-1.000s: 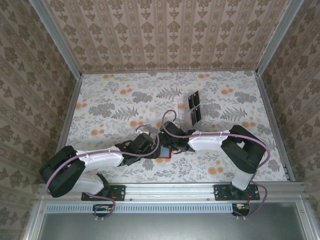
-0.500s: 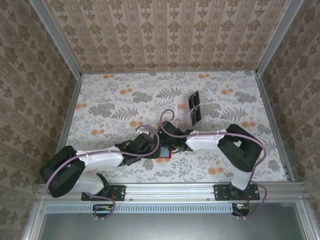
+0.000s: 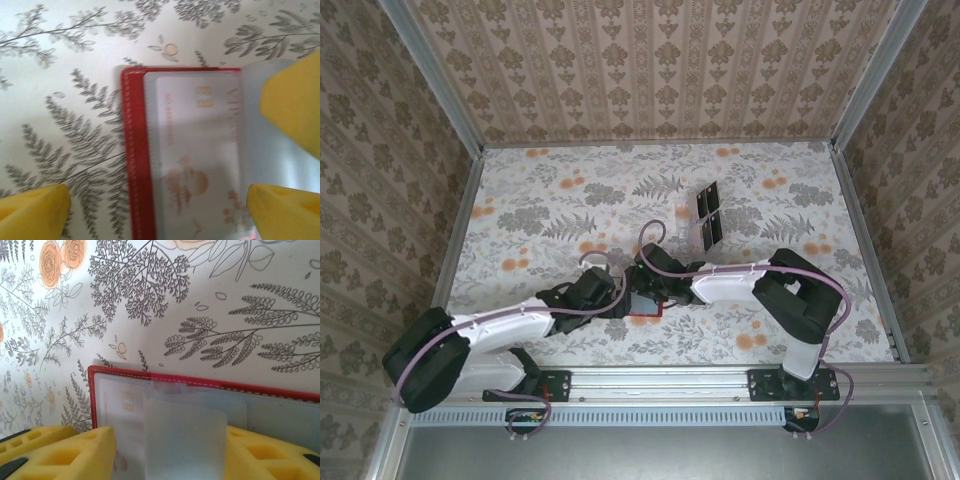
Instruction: Put the credit cards into the card holder
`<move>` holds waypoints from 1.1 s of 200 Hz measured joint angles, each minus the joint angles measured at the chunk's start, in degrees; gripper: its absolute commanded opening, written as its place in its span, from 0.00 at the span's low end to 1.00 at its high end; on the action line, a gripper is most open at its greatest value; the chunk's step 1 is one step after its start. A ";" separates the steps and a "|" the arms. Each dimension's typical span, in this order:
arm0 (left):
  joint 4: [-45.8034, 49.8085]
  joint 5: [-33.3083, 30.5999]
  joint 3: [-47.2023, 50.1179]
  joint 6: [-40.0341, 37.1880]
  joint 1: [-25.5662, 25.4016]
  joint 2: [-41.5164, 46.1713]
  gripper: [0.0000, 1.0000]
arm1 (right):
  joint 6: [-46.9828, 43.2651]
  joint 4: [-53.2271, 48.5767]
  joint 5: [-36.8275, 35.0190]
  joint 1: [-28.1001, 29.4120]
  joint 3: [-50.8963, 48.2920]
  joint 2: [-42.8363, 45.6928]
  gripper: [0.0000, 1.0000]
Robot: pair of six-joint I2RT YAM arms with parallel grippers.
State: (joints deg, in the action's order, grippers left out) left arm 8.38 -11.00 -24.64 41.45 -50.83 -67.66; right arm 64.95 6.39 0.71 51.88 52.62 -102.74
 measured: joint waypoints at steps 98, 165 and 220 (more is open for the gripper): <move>12.92 0.87 1.29 0.57 12.17 21.70 1.00 | -0.70 -6.08 2.89 3.72 11.34 -6.14 0.55; 17.18 0.44 1.81 0.66 14.08 27.69 1.00 | -0.85 -9.25 2.99 5.44 16.74 -9.75 0.55; 21.53 -0.33 1.01 0.61 16.79 31.41 1.00 | -0.87 -10.36 2.91 6.64 16.94 -9.68 0.55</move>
State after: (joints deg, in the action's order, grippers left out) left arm 29.91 -11.33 -23.64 42.06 -34.04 -36.25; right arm 64.07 -3.97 3.62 58.52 69.56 -112.42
